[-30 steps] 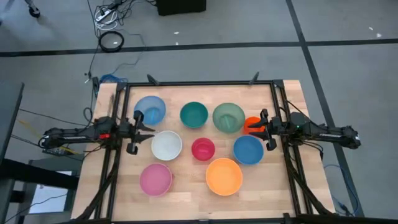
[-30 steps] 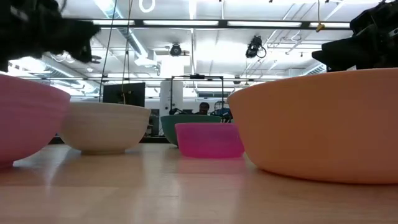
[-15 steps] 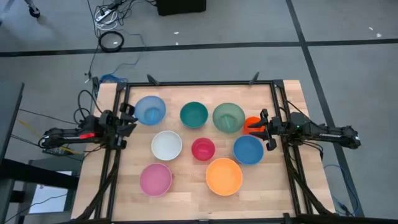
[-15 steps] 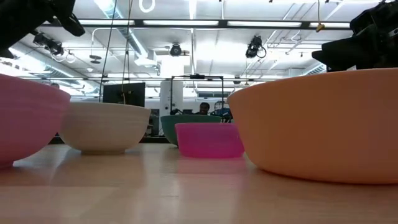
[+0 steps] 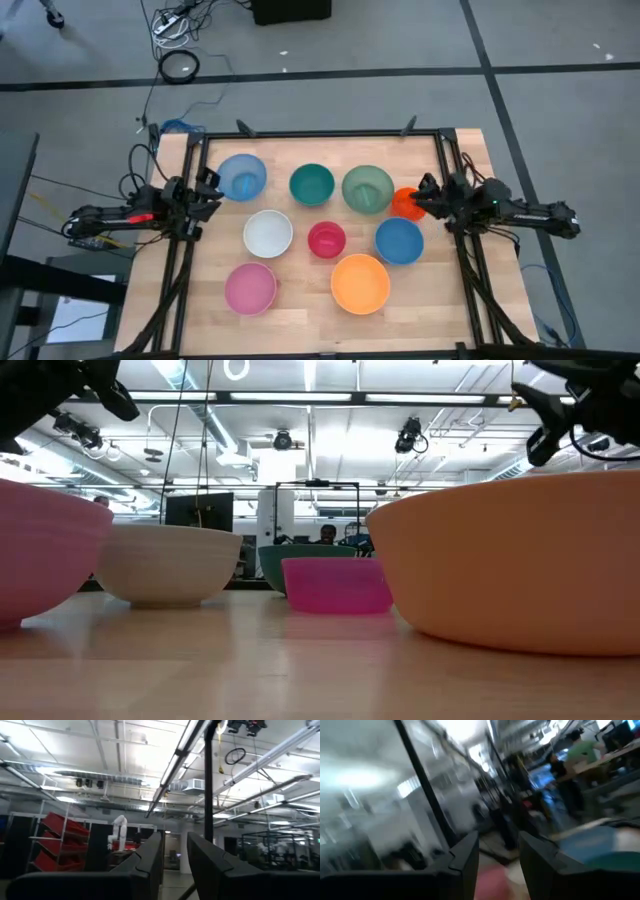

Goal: Nest bowls inside each other
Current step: Stack the light blue bowl on top of the light green bowl

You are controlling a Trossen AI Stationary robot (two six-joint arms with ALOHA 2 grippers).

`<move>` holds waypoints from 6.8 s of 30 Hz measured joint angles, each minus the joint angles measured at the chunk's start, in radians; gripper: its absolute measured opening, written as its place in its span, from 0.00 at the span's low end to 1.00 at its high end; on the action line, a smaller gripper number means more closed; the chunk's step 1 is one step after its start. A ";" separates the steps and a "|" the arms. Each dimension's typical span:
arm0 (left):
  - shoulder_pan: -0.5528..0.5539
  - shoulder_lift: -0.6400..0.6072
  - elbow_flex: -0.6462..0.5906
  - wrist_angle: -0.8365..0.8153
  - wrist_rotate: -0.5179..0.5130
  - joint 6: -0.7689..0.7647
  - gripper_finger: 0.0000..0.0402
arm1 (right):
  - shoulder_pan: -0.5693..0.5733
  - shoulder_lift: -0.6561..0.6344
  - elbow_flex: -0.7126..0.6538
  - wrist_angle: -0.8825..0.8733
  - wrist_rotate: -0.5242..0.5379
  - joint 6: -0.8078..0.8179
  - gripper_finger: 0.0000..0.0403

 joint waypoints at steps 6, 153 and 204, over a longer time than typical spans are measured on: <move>0.000 0.000 0.000 0.004 0.070 -0.001 0.25 | 0.000 0.001 0.000 0.083 0.002 -0.007 0.32; 0.209 1.240 1.278 -1.253 -0.072 0.678 0.02 | 0.228 0.980 1.120 -1.252 0.989 -0.194 0.44; 0.118 2.013 1.804 -1.247 0.088 0.465 0.30 | 0.505 0.902 1.120 -1.133 1.040 -0.189 0.44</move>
